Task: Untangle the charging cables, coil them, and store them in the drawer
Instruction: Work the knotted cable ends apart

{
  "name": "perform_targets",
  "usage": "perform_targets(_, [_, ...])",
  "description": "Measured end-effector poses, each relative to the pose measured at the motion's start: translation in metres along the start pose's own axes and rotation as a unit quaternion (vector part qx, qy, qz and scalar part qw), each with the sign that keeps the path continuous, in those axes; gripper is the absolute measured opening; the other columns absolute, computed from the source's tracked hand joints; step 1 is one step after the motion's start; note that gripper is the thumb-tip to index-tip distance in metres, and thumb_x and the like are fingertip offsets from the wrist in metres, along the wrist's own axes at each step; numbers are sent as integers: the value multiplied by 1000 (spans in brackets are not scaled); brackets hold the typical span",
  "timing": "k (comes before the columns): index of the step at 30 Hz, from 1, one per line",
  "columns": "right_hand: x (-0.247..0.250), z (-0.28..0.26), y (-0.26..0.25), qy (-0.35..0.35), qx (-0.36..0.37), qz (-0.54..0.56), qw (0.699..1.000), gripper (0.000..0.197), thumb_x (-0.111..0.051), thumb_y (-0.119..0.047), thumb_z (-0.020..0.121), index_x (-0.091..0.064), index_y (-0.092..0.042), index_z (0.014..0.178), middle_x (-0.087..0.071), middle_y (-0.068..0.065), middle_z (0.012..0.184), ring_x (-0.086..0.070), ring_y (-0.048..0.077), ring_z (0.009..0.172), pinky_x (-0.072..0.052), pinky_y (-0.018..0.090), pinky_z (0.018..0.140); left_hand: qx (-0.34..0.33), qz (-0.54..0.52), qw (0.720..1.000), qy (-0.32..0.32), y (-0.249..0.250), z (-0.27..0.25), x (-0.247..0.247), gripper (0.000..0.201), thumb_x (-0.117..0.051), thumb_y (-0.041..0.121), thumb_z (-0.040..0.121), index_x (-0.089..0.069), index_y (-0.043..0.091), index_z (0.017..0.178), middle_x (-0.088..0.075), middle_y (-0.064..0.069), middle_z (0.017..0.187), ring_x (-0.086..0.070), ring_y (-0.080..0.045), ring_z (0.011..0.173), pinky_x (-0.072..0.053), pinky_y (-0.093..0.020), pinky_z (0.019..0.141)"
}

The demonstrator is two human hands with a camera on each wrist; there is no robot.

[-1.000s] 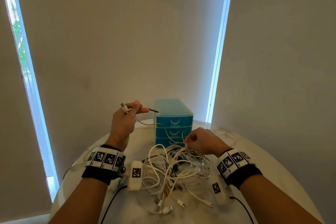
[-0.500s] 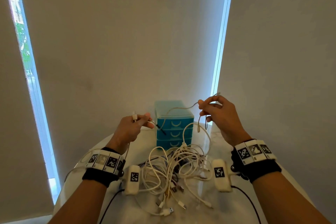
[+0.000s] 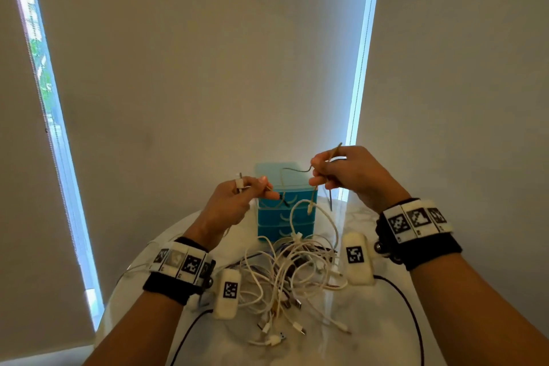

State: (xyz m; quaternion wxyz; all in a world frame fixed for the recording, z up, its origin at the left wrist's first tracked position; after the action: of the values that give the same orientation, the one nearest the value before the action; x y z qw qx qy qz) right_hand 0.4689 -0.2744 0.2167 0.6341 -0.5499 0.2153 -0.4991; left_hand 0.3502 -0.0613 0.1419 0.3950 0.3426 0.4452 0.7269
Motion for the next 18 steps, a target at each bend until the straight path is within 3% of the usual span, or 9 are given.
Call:
perform_targets(2, [-2, 1, 12, -3, -29, 51, 998, 20, -70, -13, 104, -72, 6, 111, -80, 25, 101, -81, 21, 79, -59, 20, 61, 1, 19, 999, -29, 7, -7, -14, 35, -59, 35, 109, -80, 8, 109, -83, -3, 109, -54, 8, 49, -52, -41, 71])
perform_targets(4, [-1, 3, 23, -1, -81, 154, 985, 19, -66, -11, 106, -72, 6, 112, -79, 16, 89, -76, 15, 72, -57, 17, 58, 10, 30, 997, -67, 10, -12, -27, 33, -58, 32, 110, -78, 6, 111, -83, -2, 108, -57, 13, 53, -46, -57, 96])
perform_targets(7, [4, 4, 32, 10, -120, 274, 954, 15, -61, -8, 108, -70, 3, 112, -71, 9, 82, -64, 10, 64, -53, 15, 52, 18, 38, 996, -83, 5, -14, -33, 32, -58, 31, 110, -77, 6, 115, -84, -1, 108, -58, 14, 57, -42, -61, 106])
perform_targets(9, [6, 2, 29, 3, -85, 159, 984, 15, -63, -11, 108, -72, 0, 107, -69, 9, 81, -60, 10, 60, -49, 17, 50, 10, 40, 997, -67, 2, -12, -30, 32, -59, 34, 110, -80, 10, 112, -84, 3, 106, -58, 14, 57, -43, -65, 107])
perform_targets(11, [5, -2, 24, -8, -25, -70, 997, 17, -66, -23, 107, -75, -8, 107, -73, 4, 79, -59, 10, 57, -46, 19, 48, -3, 25, 999, -38, 2, -8, -24, 33, -60, 36, 109, -82, 12, 106, -84, 4, 105, -57, 13, 54, -47, -65, 100])
perform_targets(13, [-6, -8, 16, -39, 25, -236, 971, 25, -69, -42, 104, -74, -18, 108, -75, 0, 80, -62, 9, 57, -49, 21, 50, -9, 7, 1000, -9, 3, -3, -17, 37, -60, 39, 108, -84, 12, 102, -83, 3, 106, -56, 10, 53, -50, -47, 79])
perform_targets(15, [-25, -17, 11, -107, 49, -291, 949, 34, -70, -56, 99, -74, -24, 110, -75, 0, 83, -64, 7, 57, -50, 21, 52, -9, -6, 1000, 1, 4, -1, -14, 38, -61, 44, 106, -85, 15, 101, -83, -2, 104, -50, 1, 50, -39, -26, 60])
perform_targets(18, [-51, -26, 10, -149, 100, -350, 920, 34, -75, -57, 94, -78, -26, 108, -76, -1, 87, -73, 11, 72, -58, 23, 61, 0, -35, 999, -17, 2, 0, -15, 39, -65, 53, 102, -85, 20, 101, -81, -14, 104, -31, -10, 50, -24, -28, 50])
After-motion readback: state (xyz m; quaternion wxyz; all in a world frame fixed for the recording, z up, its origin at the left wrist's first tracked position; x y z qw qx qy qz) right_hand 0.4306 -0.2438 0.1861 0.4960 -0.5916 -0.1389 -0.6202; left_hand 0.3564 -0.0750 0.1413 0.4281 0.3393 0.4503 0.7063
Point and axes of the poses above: each hand's wrist, its own z-axis towards the middle knuckle, its own x-axis out of the back of the hand, y = z × x, the point moved 5 cm from there along z, towards the middle knuckle
